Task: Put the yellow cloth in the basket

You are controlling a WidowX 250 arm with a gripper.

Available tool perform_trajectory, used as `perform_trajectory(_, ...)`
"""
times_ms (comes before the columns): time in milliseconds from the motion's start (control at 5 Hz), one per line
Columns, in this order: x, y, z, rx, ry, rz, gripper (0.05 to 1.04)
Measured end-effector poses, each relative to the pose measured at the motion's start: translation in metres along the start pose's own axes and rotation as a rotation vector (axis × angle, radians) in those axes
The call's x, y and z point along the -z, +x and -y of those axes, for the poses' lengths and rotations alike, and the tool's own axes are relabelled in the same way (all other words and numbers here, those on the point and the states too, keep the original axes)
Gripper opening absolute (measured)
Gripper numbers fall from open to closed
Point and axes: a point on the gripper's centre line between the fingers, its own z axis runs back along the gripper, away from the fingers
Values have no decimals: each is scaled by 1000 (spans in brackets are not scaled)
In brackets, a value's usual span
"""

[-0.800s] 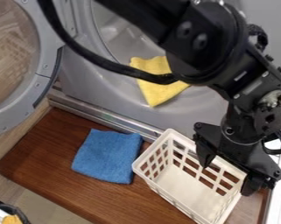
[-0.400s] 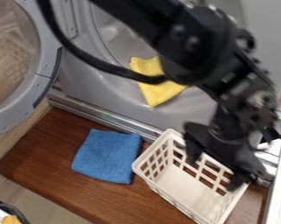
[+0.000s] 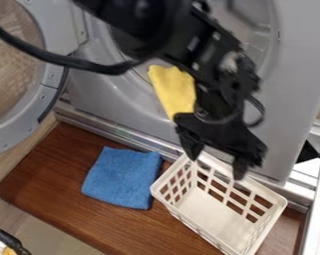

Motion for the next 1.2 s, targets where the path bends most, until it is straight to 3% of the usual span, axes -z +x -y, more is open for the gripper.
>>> perform_trajectory(200, -2, 11, -23, -108, -3, 19, 1001)
perform_trajectory(400, -12, 32, -39, -156, 25, 62, 1001)
perform_trajectory(800, -32, 74, -63, -167, 128, 147, 1001)
perform_trajectory(1000, -27, 81, -73, -167, 164, 148, 1001)
perform_trajectory(1200, -8, 82, -84, -198, 159, 108, 1001)
